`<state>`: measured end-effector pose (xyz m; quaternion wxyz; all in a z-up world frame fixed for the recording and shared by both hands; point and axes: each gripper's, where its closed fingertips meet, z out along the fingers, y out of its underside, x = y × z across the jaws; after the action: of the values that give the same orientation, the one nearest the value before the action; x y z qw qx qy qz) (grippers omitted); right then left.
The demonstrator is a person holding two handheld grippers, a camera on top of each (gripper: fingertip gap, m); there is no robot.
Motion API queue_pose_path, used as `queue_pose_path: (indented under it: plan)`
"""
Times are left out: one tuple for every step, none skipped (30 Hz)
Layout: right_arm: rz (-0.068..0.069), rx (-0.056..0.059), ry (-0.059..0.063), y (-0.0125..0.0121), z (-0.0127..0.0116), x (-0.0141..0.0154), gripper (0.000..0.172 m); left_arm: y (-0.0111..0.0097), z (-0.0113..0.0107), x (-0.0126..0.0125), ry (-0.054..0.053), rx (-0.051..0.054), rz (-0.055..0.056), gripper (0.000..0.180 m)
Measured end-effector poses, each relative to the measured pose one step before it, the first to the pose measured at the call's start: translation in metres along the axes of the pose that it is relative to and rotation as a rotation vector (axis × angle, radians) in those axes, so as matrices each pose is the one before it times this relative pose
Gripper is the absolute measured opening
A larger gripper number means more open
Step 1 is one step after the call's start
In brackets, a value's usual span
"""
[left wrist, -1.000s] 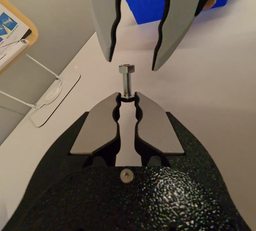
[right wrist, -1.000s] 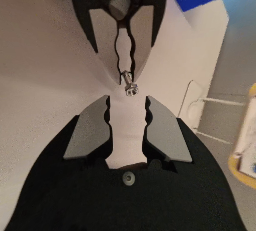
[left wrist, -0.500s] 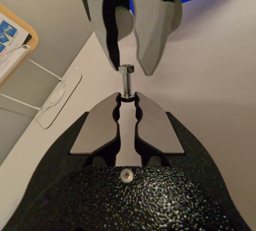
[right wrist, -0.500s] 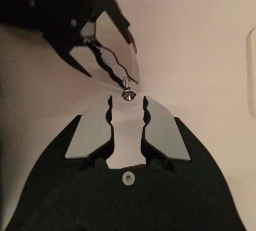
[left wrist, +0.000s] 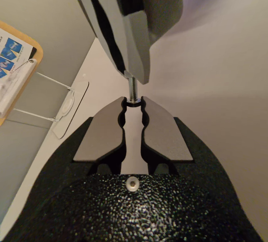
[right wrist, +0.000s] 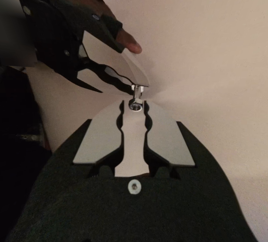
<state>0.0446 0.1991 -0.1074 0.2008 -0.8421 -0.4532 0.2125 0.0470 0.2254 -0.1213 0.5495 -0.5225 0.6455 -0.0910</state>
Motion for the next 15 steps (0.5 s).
queue_pose_path:
  plan:
    - [-0.0388, 0.0065, 0.0048, -0.00018, -0.00103, 0.00077, 0.043, -0.00106, -0.00046, -0.00062, 0.0118, 0.0086, -0.0338, 0.018]
    - [-0.0962, -0.0009, 0.0442, 0.00031, -0.00169, 0.00252, 0.053, -0.00047, -0.00074, -0.00101, 0.0122, 0.0114, -0.0385, 0.018]
    - [-0.1385, -0.0050, 0.0711, 0.00019, -0.00226, 0.00350, 0.054, -0.00005, -0.00085, -0.00140, 0.0103, 0.0111, -0.0347, 0.018]
    - [-0.1628, -0.0071, 0.0799, -0.00027, -0.00222, 0.00330, 0.058, 0.00005, -0.00056, -0.00123, 0.0100, 0.0099, -0.0290, 0.018]
    - [-0.1624, -0.0116, 0.0757, -0.00022, -0.00183, 0.00312, 0.059, -0.00002, -0.00044, -0.00125, 0.0092, 0.0083, -0.0244, 0.018]
    - [-0.1345, -0.0153, 0.0592, -0.00015, -0.00136, 0.00230, 0.059, -0.00061, -0.00039, -0.00022, 0.0071, 0.0081, -0.0172, 0.018]
    - [-0.0903, -0.0109, 0.0348, -0.00066, -0.00053, 0.00114, 0.057, -0.00053, -0.00003, 0.00021, 0.0069, 0.0064, -0.0079, 0.018]
    - [-0.0486, -0.0007, 0.0162, -0.00162, -0.00011, 0.00044, 0.053, -0.00058, 0.00023, 0.00116, 0.0066, 0.0037, 0.0016, 0.018]
    - [-0.0154, 0.0100, -0.0002, -0.00263, 0.00042, -0.00076, 0.048, -0.00046, 0.00033, 0.00154, 0.0043, 0.0016, 0.0088, 0.018]
    - [0.0020, 0.0150, -0.0152, -0.00292, 0.00092, -0.00245, 0.040, -0.00079, 0.00028, 0.00202, 0.0063, 0.0015, 0.0117, 0.018]
    - [0.0111, 0.0109, -0.0201, -0.00249, 0.00105, -0.00322, 0.029, -0.00088, 0.00033, 0.00241, 0.0055, 0.0018, 0.0110, 0.018]
    - [0.0194, -0.0042, -0.0103, -0.00025, 0.00138, -0.00149, 0.019, -0.00061, 0.00035, 0.00189, 0.0042, -0.0003, 0.0135, 0.018]
    - [0.0335, -0.0179, -0.0192, 0.00212, 0.00176, -0.00147, 0.018, 0.00195, 0.00093, 0.00040, -0.0106, -0.0166, 0.0201, 0.018]
    - [0.0766, -0.0170, -0.0294, 0.00247, 0.00145, -0.00150, 0.018, 0.00152, 0.00087, 0.00007, -0.0130, -0.0147, 0.0291, 0.018]
    - [0.1474, -0.0079, -0.0428, 0.00183, 0.00132, -0.00104, 0.018, 0.00125, 0.00050, -0.00025, -0.0196, -0.0156, 0.0289, 0.018]
